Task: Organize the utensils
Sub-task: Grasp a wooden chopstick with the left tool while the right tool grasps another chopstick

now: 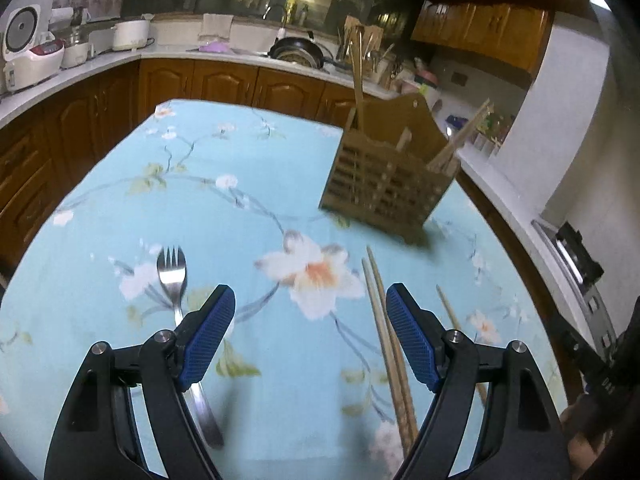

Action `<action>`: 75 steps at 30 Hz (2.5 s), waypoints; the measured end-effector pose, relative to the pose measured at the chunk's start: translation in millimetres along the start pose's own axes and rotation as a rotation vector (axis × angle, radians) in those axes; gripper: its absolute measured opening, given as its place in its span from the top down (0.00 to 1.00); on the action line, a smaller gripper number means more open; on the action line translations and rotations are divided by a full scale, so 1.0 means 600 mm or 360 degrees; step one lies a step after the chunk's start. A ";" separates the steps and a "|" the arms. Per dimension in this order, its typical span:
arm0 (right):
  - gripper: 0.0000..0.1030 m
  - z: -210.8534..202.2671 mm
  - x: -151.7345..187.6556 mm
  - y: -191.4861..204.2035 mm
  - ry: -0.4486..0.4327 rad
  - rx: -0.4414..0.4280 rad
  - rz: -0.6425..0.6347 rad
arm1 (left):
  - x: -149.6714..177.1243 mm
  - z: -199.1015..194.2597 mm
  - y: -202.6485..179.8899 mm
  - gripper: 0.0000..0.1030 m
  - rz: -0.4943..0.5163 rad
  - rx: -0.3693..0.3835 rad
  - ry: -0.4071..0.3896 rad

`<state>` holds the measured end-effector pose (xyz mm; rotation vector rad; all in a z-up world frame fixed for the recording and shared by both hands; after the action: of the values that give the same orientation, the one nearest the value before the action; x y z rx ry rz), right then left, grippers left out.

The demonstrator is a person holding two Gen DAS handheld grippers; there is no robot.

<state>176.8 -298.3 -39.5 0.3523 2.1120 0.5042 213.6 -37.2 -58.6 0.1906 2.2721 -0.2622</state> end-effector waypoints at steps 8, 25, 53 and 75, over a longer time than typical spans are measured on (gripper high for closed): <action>0.14 0.017 0.060 -0.026 0.0163 0.0078 -0.0067 | 0.039 0.016 -0.018 0.23 0.0047 0.0001 0.0091; 0.27 0.071 0.058 -0.038 0.0288 0.0076 0.0031 | 0.021 0.091 -0.063 0.23 0.0180 0.0015 0.0270; 0.77 0.212 0.057 -0.026 0.0538 0.0187 -0.0292 | -0.002 0.237 -0.130 0.84 0.0371 0.0159 0.0470; 0.91 0.224 0.060 -0.011 0.0511 0.0246 -0.0446 | 0.005 0.234 -0.152 0.93 0.0546 0.0134 0.0451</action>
<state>268.8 -258.9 -136.6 0.0587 2.4701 0.2446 293.1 -160.7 -139.6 0.6918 2.4572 -0.1568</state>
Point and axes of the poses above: each gripper's, at about its wrist camera, not at the fingertips, and z roughly the way its jaws point, y to its left, x to its underside, the point moved 10 cm from there along z, roughly the way its jaws point, and after that the axes turned 11 degrees about z, right-handed, at the moved point
